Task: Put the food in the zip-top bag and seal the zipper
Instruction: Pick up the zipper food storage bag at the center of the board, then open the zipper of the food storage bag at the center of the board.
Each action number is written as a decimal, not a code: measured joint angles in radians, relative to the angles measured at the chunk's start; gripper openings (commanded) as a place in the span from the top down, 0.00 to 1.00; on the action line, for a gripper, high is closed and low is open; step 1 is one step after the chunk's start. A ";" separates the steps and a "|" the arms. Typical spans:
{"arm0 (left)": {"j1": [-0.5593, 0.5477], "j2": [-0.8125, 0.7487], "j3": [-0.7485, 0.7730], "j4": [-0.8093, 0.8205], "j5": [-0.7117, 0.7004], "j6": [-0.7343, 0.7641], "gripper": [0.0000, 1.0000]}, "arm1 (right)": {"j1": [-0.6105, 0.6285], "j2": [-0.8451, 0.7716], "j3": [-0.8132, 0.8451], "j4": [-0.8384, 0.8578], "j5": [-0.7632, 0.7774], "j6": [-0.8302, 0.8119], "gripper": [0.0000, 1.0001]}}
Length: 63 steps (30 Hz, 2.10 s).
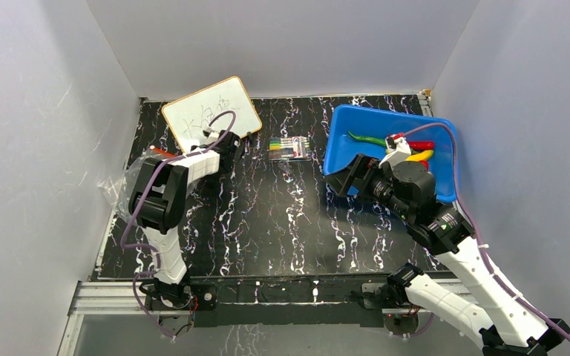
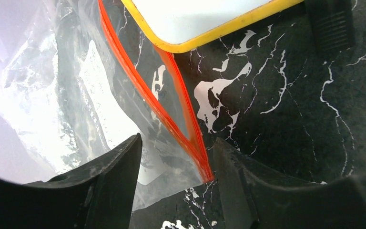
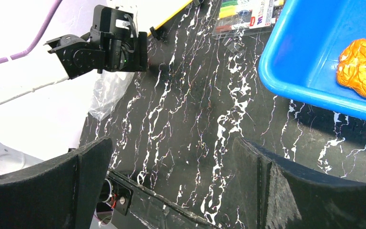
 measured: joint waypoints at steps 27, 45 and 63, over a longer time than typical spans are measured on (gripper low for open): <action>-0.029 -0.449 -0.087 -0.161 0.214 -0.060 1.00 | 0.000 0.005 0.000 0.006 0.002 0.064 0.08; -0.048 -0.911 -0.288 -0.164 0.833 -0.044 1.00 | 0.000 0.195 -0.013 0.051 -0.108 0.233 0.18; -0.074 -1.040 -0.317 -0.020 1.253 0.016 1.00 | 0.077 0.412 0.016 0.157 -0.140 0.379 0.37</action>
